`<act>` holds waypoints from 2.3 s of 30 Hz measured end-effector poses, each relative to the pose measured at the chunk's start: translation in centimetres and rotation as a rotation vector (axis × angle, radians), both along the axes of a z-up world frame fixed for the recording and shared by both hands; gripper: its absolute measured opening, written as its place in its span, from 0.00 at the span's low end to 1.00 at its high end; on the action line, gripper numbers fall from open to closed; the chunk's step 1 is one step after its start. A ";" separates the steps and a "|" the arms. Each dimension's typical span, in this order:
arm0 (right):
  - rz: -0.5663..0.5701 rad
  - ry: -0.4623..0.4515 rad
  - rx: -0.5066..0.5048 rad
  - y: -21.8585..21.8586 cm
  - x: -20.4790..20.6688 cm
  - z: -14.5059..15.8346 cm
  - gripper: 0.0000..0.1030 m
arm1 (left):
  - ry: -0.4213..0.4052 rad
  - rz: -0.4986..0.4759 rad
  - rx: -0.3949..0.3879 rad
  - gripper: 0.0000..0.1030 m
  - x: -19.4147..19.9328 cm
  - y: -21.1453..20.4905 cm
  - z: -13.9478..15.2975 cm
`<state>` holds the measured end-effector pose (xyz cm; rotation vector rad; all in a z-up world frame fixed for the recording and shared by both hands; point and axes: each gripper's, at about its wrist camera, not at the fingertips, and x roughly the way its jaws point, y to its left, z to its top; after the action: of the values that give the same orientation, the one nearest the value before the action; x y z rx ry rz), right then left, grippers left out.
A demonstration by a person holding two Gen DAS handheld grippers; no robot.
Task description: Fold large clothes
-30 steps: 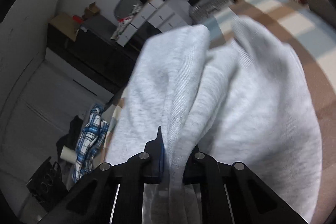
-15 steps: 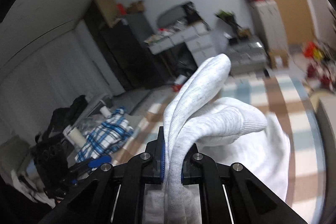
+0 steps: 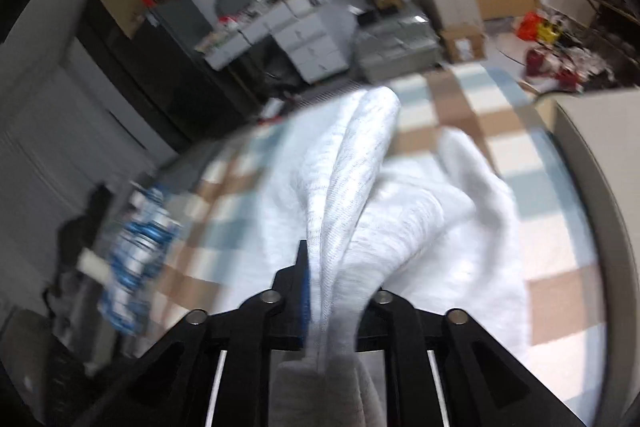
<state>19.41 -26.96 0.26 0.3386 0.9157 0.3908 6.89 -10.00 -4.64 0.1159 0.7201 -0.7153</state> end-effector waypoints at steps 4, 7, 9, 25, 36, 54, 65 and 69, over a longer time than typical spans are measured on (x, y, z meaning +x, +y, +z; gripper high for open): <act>-0.105 0.159 0.175 -4.4 -0.4 -5.5 0.45 | 0.011 0.012 0.036 0.72 1.0 -1.3 -2.1; -0.175 0.133 0.281 -6.9 -3.9 -6.4 0.57 | -0.048 -0.019 0.111 0.78 0.5 -2.1 -2.0; -0.187 0.094 0.313 -7.7 -6.9 -6.6 0.69 | -0.049 -0.039 0.110 0.78 0.6 -2.1 -2.2; -0.077 0.021 0.514 -5.2 -10.8 -8.4 0.75 | 0.050 -0.073 -0.047 0.78 -0.6 0.1 -1.2; -0.022 0.096 0.427 -3.4 -6.1 -5.9 0.48 | 0.017 -0.219 0.037 0.78 -5.6 -4.1 -2.8; 0.175 -0.136 0.155 4.9 -4.5 5.7 0.12 | -0.413 0.017 0.611 0.80 -3.1 -14.8 -7.9; -0.043 -0.099 0.122 -4.6 -5.1 1.9 0.10 | -0.149 -0.027 0.466 0.76 0.5 -11.8 -5.8; -0.158 0.039 0.163 -8.2 -5.0 -5.8 0.08 | -0.126 -0.031 0.448 0.76 1.1 -11.2 -5.4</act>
<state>14.44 -35.20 -5.51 0.5660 0.8909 0.3148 7.96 -21.20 -10.03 0.5769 0.7484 -0.5609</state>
